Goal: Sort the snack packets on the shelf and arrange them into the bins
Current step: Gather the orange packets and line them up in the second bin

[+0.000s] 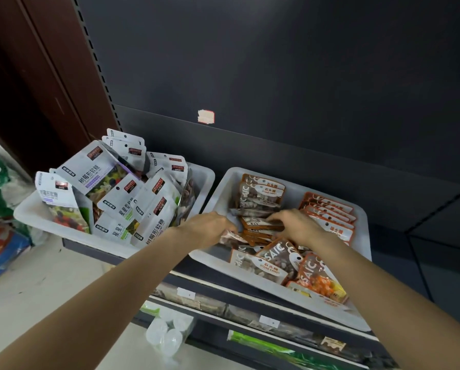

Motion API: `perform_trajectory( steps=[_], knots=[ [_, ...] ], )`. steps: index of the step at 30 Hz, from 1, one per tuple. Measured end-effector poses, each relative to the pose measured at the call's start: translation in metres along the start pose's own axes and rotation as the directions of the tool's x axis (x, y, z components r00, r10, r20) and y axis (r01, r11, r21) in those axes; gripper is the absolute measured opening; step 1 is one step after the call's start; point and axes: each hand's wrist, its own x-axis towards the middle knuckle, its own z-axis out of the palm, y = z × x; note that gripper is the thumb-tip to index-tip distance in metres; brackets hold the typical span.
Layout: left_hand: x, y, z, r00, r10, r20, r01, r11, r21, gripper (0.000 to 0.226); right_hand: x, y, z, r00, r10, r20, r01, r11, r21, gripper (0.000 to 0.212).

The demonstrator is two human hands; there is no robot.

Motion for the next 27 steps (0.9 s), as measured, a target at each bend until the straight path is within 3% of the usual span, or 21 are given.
perform_trajectory(
  steps=[3, 7, 11, 15, 17, 23, 27],
  knots=[
    [-0.001, 0.0, 0.0, 1.0, -0.02, -0.006, 0.02, 1.0, 0.0, 0.046, 0.001, -0.004, 0.0, 0.999, -0.025, -0.025, 0.027, 0.995, 0.095, 0.064],
    [-0.005, -0.001, 0.004, 1.0, -0.012, -0.006, 0.012, 1.0, -0.001, 0.047, 0.002, -0.007, 0.003, 0.999, -0.051, -0.004, 0.051, 0.996, 0.071, 0.083],
    [-0.007, -0.002, 0.008, 1.0, -0.007, 0.024, 0.007, 1.0, 0.017, 0.049, 0.004, -0.009, 0.003, 0.997, -0.056, -0.054, 0.051, 0.994, -0.101, 0.066],
    [-0.007, 0.001, 0.006, 0.999, -0.022, 0.041, 0.02, 0.999, 0.037, 0.052, 0.008, -0.002, 0.004, 0.947, -0.008, -0.323, -0.055, 0.981, -0.184, 0.046],
    [-0.008, 0.0, 0.005, 0.999, -0.034, 0.036, 0.033, 0.999, 0.026, 0.045, 0.012, 0.003, 0.002, 0.916, 0.033, -0.4, -0.102, 0.983, -0.153, 0.042],
    [0.01, 0.012, 0.0, 0.984, -0.108, -0.14, 0.112, 0.993, 0.026, 0.029, 0.02, 0.008, 0.001, 0.917, 0.154, -0.367, -0.158, 0.987, 0.018, 0.026],
    [0.045, 0.029, 0.005, 0.974, -0.087, -0.209, 0.09, 0.996, 0.006, 0.04, 0.021, 0.011, -0.004, 0.908, 0.183, -0.376, -0.097, 0.967, 0.236, 0.026]
  ],
)
